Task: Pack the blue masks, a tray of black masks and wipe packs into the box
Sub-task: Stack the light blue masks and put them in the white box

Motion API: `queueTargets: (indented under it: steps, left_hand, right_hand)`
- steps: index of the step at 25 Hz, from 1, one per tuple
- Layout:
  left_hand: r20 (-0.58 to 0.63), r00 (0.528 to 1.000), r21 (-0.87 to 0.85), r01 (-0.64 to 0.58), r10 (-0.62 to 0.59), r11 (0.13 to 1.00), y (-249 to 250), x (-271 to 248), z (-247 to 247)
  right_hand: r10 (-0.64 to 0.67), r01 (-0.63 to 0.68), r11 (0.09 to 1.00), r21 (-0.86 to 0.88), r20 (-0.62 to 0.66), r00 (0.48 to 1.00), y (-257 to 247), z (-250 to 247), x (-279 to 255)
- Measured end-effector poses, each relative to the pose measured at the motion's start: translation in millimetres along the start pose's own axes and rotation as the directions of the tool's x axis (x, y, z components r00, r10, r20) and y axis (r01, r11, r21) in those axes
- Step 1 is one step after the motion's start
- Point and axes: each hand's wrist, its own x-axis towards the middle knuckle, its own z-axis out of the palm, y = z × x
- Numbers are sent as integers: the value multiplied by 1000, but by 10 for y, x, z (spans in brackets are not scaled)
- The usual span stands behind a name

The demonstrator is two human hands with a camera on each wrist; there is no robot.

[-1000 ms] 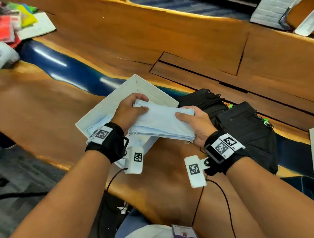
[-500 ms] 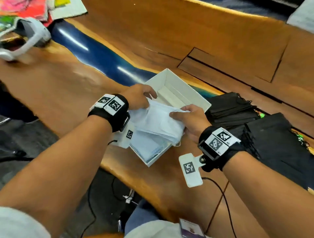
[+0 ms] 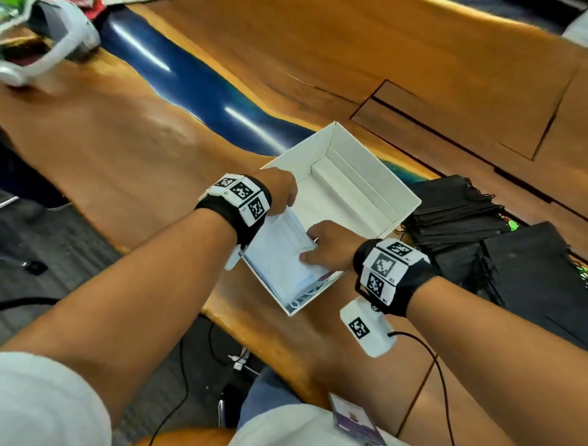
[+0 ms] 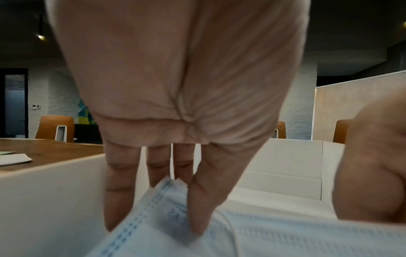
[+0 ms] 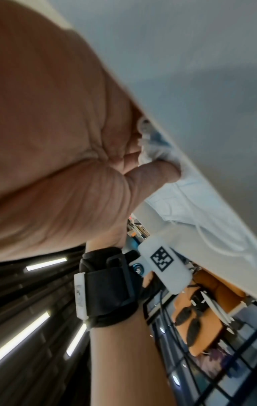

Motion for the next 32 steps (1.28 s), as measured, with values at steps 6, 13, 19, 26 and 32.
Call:
queueTargets:
  steps: [6, 13, 19, 26, 32]
  left_hand:
    - [-406, 894, -68, 177, -189, 982, -110, -27, -42]
    - [-247, 924, -95, 276, -291, 956, -183, -192, 29]
    - [-121, 929, -157, 331, -350, 931, -87, -306, 183]
    - [-68, 922, -187, 364, -381, 913, 3, -387, 253]
    - [-168, 912, -122, 358, -374, 926, 206, -509, 182]
  right_hand:
    - [-51, 48, 963, -265, -4, 999, 35, 69, 59]
    - [-24, 35, 971, -237, 48, 999, 209, 49, 71]
    - [6, 57, 930, -364, 171, 985, 327, 88, -75]
    - [-20, 85, 935, -343, 189, 982, 434, 86, -155]
    - [-63, 109, 926, -360, 136, 989, 456, 99, -213]
